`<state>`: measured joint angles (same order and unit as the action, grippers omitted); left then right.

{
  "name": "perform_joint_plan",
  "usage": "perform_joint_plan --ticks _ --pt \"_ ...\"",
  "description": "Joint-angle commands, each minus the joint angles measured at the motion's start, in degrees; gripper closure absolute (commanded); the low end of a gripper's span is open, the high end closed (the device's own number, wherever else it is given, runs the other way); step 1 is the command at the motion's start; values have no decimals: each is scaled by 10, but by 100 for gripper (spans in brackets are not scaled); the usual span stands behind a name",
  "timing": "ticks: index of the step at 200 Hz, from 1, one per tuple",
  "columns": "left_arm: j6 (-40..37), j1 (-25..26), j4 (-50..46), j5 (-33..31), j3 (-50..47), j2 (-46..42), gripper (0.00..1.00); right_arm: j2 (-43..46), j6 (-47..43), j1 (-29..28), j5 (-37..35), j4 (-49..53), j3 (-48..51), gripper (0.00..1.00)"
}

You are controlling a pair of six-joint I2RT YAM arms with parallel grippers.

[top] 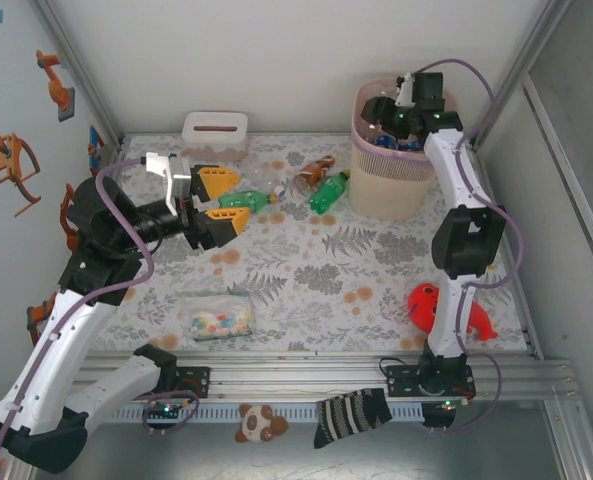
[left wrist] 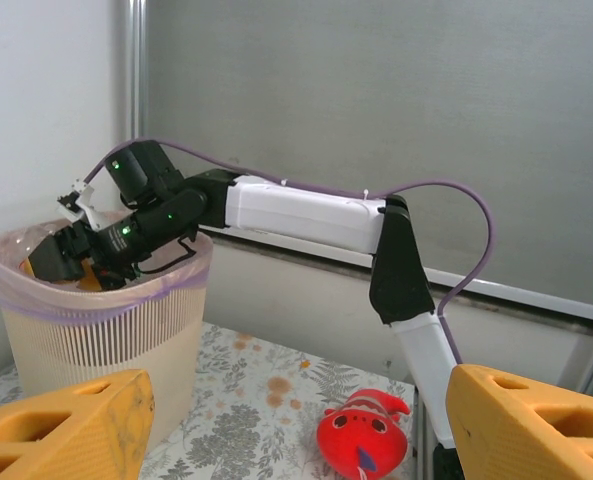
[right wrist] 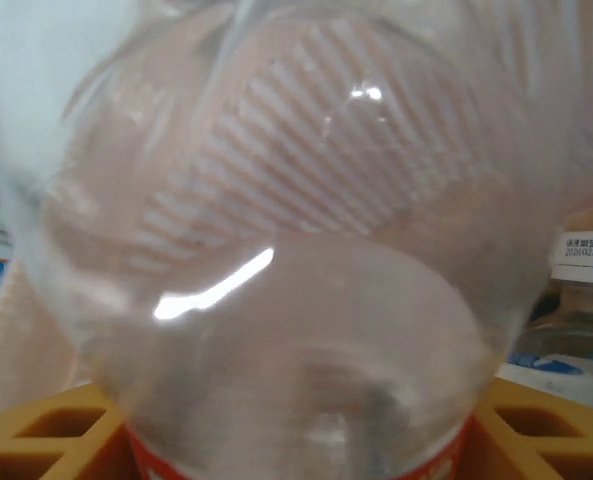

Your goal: Put the plastic bottles in the bin

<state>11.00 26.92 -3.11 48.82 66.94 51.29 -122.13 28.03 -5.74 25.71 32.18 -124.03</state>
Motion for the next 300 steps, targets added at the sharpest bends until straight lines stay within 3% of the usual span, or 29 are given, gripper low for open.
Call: perform_joint_plan --ticks 1,63,93,121,163,193,255,300 --pt "-13 -2 0 -3 -5 0 23 37 -3 7 10 50 -32 31" --pt "-13 -2 4 -1 -3 9 23 83 -25 10 -45 76 -56 31" --pt "-12 -2 4 -1 -5 9 23 69 -46 10 -55 62 -73 41" --pt "-11 -2 2 -2 -5 6 23 24 -50 10 -43 53 -118 59" --pt "-12 -2 -2 -5 -6 3 23 -37 -53 11 -35 1 -166 68" --pt "-11 -2 -4 -8 -9 -1 24 -70 -35 11 -3 -12 -165 71" --pt "-21 -2 -21 -14 -11 3 24 -36 -31 11 -7 -29 -15 73" --pt "-39 -2 -67 -67 1 20 24 -4 -36 11 -18 -6 -54 72"
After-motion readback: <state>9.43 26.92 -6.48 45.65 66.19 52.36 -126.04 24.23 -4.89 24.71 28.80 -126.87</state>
